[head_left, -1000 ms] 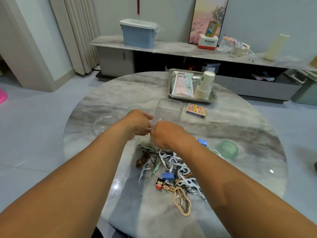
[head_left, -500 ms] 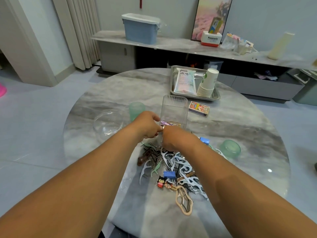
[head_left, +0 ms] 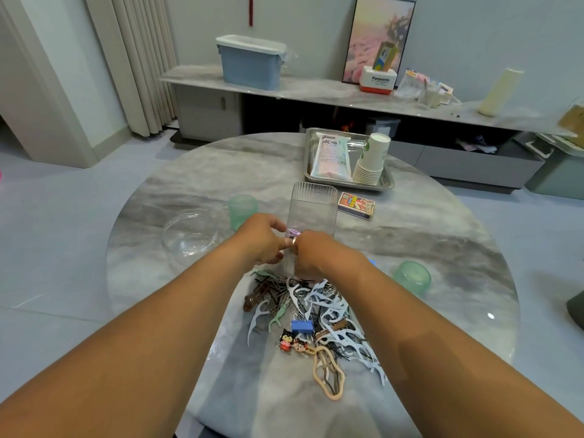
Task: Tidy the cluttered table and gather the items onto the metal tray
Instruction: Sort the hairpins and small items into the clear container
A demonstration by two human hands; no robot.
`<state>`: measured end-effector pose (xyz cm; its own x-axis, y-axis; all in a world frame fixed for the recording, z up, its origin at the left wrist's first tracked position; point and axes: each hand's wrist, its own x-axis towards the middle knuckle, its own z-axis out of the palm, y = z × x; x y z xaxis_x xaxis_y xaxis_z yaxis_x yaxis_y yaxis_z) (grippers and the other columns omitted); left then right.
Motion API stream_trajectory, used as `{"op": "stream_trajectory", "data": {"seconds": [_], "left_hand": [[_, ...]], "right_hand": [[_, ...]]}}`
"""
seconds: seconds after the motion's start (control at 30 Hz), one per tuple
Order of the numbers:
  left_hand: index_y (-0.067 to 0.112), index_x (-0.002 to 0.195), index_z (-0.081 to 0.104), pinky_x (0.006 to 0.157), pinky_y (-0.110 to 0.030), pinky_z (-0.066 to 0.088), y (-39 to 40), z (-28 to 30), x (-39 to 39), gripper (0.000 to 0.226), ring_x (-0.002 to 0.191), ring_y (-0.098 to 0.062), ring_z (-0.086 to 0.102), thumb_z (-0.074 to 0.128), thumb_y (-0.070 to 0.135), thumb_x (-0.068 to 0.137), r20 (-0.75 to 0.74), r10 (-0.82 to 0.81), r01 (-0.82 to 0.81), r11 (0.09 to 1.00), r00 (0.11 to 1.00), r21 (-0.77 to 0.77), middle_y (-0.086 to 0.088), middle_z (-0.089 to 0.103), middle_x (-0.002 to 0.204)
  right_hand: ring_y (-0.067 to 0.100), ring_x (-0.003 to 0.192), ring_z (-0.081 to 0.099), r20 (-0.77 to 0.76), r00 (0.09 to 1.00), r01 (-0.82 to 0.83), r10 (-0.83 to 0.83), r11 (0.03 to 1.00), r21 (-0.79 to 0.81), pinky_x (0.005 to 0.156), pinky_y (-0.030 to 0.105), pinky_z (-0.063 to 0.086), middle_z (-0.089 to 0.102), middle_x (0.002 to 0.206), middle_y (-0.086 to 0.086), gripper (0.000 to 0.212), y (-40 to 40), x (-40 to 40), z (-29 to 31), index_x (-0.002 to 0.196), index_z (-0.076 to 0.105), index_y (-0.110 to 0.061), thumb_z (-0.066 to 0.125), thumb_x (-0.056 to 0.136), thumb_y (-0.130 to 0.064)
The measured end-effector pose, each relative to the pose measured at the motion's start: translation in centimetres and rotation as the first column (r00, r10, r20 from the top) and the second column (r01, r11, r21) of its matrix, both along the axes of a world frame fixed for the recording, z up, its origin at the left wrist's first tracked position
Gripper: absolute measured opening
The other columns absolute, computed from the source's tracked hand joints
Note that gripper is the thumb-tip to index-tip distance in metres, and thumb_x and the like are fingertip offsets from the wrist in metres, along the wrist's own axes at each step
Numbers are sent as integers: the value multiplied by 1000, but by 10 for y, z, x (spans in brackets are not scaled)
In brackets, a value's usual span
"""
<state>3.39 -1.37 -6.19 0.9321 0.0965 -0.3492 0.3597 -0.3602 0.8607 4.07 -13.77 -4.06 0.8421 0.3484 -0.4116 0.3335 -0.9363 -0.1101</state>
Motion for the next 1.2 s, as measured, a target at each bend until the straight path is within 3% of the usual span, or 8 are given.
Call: {"op": "stream_trajectory", "data": {"seconds": [0.07, 0.3, 0.5, 0.7, 0.8, 1.03, 1.13, 1.2], "left_hand": [[10, 120, 63, 86, -44, 62, 2, 1, -1, 32, 83, -26, 72, 74, 10, 91, -2, 7, -7, 1000, 1000, 0, -22, 68, 110], [9, 115, 66, 91, -50, 59, 6, 3, -3, 27, 77, -25, 68, 76, 14, 90, 6, 34, -34, 999, 999, -11, -22, 69, 104], [6, 96, 57, 72, -36, 59, 17, 10, 1, 7, 68, -24, 62, 56, 9, 103, -46, 67, -64, 995, 997, 73, -15, 63, 84], [-2, 124, 66, 90, -33, 54, 29, 8, -12, 34, 85, -26, 63, 72, 11, 93, -409, -173, 347, 848, 896, 401, -12, 69, 101], [2, 116, 71, 85, -34, 61, 26, -4, -19, 39, 91, -25, 74, 83, 17, 82, -419, -219, 418, 775, 881, 475, -11, 75, 105], [1, 81, 69, 49, -27, 47, 15, -9, -27, 22, 52, -21, 57, 83, 18, 81, -371, -203, 394, 724, 906, 566, -14, 73, 77], [4, 93, 73, 49, -24, 43, 14, 6, -28, 22, 63, -21, 57, 78, 23, 83, -368, -238, 432, 624, 899, 651, -9, 69, 82], [7, 103, 74, 59, -25, 47, 17, 22, -24, 28, 74, -21, 59, 77, 29, 86, -312, -246, 394, 669, 918, 630, -8, 74, 96]], "right_hand": [[30, 102, 70, -21, 997, 79, -76, 986, 148, 92, 38, 57, 69, 121, 16, 6, -6, 3, 2, 97, 62, -11, 68, 94, -11], [22, 71, 77, -111, 962, 264, -249, 745, 613, 74, 38, 65, 76, 76, 11, 9, -25, 19, 25, 84, 74, -2, 82, 80, 1], [33, 75, 76, -93, 899, 292, -429, 428, 855, 75, 45, 64, 74, 79, 17, 12, -40, 42, 35, 81, 71, -5, 77, 84, 5], [26, 80, 75, -34, 888, 281, -458, 483, 829, 77, 41, 64, 72, 97, 9, 18, -36, 39, 9, 110, 71, -8, 68, 94, -1], [21, 76, 74, 14, 863, 257, -504, 464, 848, 71, 40, 64, 69, 97, 1, 19, -39, 38, 9, 116, 70, -9, 63, 98, -6], [13, 73, 73, 44, 852, 260, -522, 493, 830, 71, 38, 64, 72, 96, -1, 14, -53, 33, 12, 108, 72, -17, 62, 99, -13], [16, 75, 73, 34, 853, 265, -521, 489, 831, 68, 37, 64, 72, 94, -2, 12, -58, 30, 13, 105, 71, -18, 62, 99, -12], [15, 75, 73, 24, 843, 280, -537, 476, 834, 62, 30, 62, 72, 93, -2, 12, -62, 29, 13, 105, 71, -18, 62, 99, -12]]}}
